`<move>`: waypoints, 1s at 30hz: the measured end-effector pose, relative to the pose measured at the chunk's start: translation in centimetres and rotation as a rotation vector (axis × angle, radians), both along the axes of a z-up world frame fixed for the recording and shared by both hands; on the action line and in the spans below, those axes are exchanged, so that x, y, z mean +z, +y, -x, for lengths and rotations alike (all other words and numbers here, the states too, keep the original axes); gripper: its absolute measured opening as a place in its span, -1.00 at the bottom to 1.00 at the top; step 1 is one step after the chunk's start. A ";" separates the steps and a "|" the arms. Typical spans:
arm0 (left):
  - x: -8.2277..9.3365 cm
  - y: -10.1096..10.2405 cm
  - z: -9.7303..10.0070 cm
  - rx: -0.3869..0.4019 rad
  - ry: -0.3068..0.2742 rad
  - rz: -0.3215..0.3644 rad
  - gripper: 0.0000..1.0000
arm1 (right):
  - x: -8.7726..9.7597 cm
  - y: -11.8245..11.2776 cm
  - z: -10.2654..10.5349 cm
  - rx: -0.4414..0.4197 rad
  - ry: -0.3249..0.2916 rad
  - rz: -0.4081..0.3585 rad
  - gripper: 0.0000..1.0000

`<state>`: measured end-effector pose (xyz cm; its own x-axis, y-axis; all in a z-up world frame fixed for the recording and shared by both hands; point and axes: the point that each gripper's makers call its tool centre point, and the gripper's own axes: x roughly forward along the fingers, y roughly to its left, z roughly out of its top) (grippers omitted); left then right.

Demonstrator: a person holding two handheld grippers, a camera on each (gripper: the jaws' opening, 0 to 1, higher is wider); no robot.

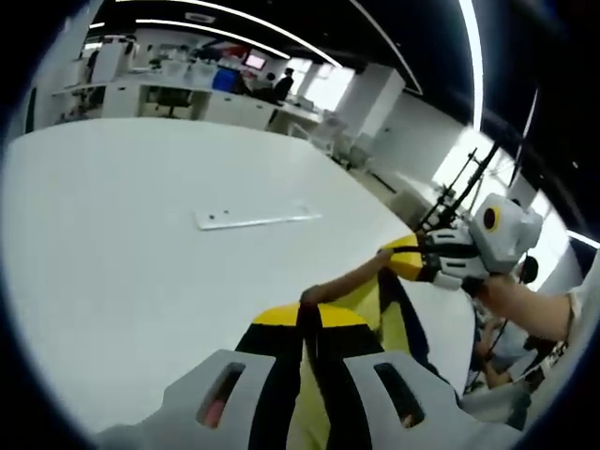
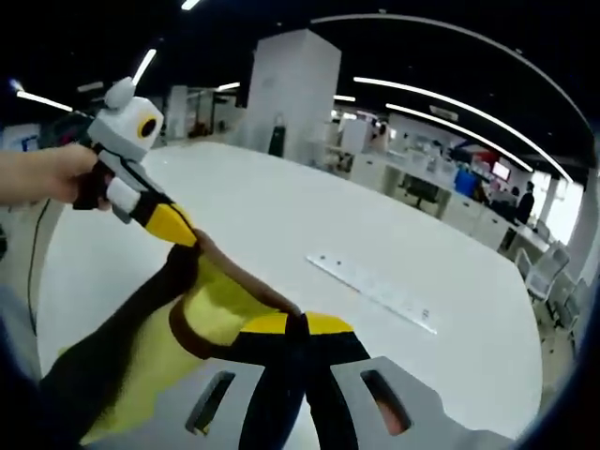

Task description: Fold the garment on the visible template until the final outline fits inside the template.

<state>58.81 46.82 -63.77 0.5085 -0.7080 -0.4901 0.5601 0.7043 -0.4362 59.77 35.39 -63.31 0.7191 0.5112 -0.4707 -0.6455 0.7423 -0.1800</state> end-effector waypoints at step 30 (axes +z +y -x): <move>-4.1 0.0 -2.5 -0.024 0.063 -0.048 -0.98 | -4.6 0.1 -2.8 0.012 0.074 0.039 -0.91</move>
